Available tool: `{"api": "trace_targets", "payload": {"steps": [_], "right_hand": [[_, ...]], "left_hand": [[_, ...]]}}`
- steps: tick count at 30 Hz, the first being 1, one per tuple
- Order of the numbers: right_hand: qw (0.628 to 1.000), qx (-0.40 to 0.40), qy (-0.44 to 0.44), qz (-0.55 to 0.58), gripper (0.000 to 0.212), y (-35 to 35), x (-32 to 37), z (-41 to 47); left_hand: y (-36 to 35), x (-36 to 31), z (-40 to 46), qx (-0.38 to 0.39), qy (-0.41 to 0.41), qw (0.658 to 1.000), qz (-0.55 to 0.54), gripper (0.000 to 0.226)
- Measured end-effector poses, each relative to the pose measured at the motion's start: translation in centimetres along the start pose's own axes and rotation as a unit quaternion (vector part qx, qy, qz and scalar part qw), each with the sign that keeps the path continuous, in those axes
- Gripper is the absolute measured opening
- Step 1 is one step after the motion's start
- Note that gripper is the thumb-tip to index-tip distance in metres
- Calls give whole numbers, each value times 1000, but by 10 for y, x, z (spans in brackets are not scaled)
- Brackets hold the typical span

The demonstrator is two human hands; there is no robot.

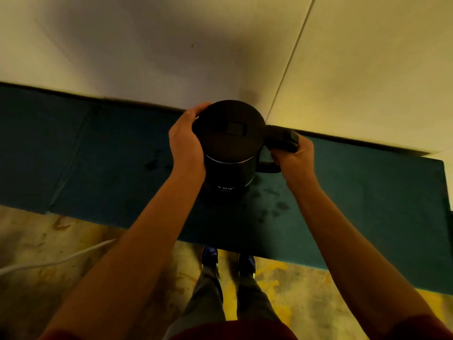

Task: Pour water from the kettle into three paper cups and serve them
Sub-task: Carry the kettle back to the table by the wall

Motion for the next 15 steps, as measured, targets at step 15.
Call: {"api": "trace_targets", "payload": {"steps": [15], "right_hand": [[999,8,-2,32,40,-32,-37,20]], "left_hand": [[9,37,49,15,19,999,22,30]]}}
Point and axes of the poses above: each hand's wrist, its own z-axis towards the middle knuckle, its own y-axis out of the back of the hand, x = y × z, the point moved 3 cm from there along z, towards the middle knuckle, and after that the axes turned 8 degrees about -y, right-handed, at the moved point
